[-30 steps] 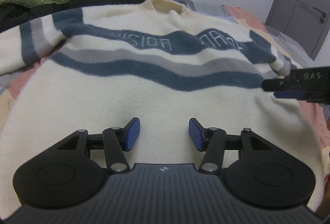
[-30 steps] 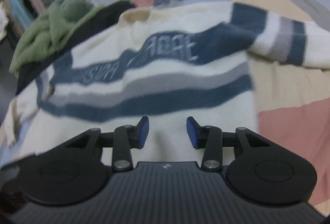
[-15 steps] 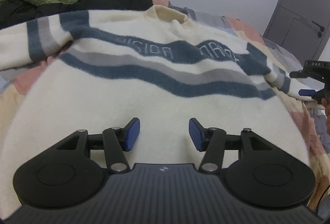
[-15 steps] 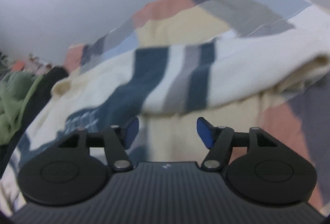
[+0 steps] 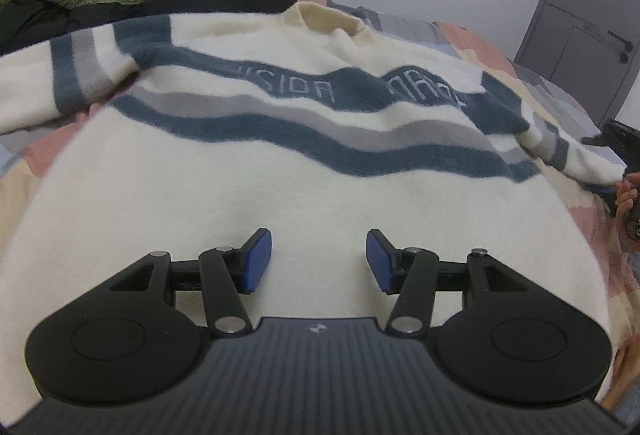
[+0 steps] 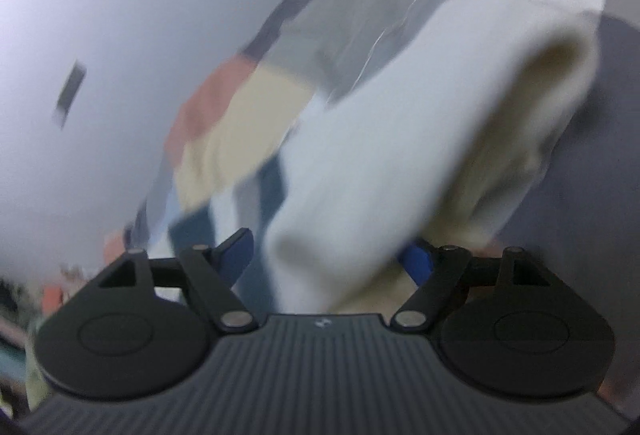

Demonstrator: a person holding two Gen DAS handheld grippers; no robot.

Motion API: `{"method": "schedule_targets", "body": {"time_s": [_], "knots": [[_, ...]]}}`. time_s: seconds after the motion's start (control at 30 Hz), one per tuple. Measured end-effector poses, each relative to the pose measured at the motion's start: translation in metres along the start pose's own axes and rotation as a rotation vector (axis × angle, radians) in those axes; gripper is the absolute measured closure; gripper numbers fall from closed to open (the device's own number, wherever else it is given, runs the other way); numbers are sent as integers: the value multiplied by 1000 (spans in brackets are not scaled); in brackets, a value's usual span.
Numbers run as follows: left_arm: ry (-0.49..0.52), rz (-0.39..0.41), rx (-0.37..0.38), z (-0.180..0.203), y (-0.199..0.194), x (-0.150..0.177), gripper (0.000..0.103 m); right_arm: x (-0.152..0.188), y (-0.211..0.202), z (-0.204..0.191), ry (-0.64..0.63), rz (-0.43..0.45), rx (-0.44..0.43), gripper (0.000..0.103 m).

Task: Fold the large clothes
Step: 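Grasp the sleeve cuff with the right gripper and lift it up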

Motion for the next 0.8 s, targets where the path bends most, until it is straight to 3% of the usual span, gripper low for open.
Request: {"method": "schedule_targets", "body": {"time_s": [0.07,0.23,0.33,0.37,0.4,0.47,0.57,0.8], "knots": [[3,3,-1,0,1,0,44,-15,0,17,48,53,11,24],[20,6,-7,1,4,1,44,-48,2,40,75,148,4,37],[14,5,-6,-1,6,0,44,-66,6,50,12,165,44,59],[11,4,-5,-1,7,0,44,-70,9,54,7,166,55,76],[11,4,-6,-1,8,-1,44,-75,11,56,-5,164,55,85],[18,1,-11,-1,11,-1,44,-83,16,54,-87,147,71,91],[18,-6,-17,-2,15,-3,45,-101,11,48,-208,181,84,93],[27,-11,-38,-1,21,-8,45,-154,1,21,-290,248,70,94]]}}
Point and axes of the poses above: each gripper's, at about its wrist camera, not at the fingertips, and y roughly the way its jaws point, z to its right, x to its underside, the point moved 7 cm from there along y, roughly the way its jaws point, and after that the axes turned 8 degrees about -y, right-handed, at the moved point
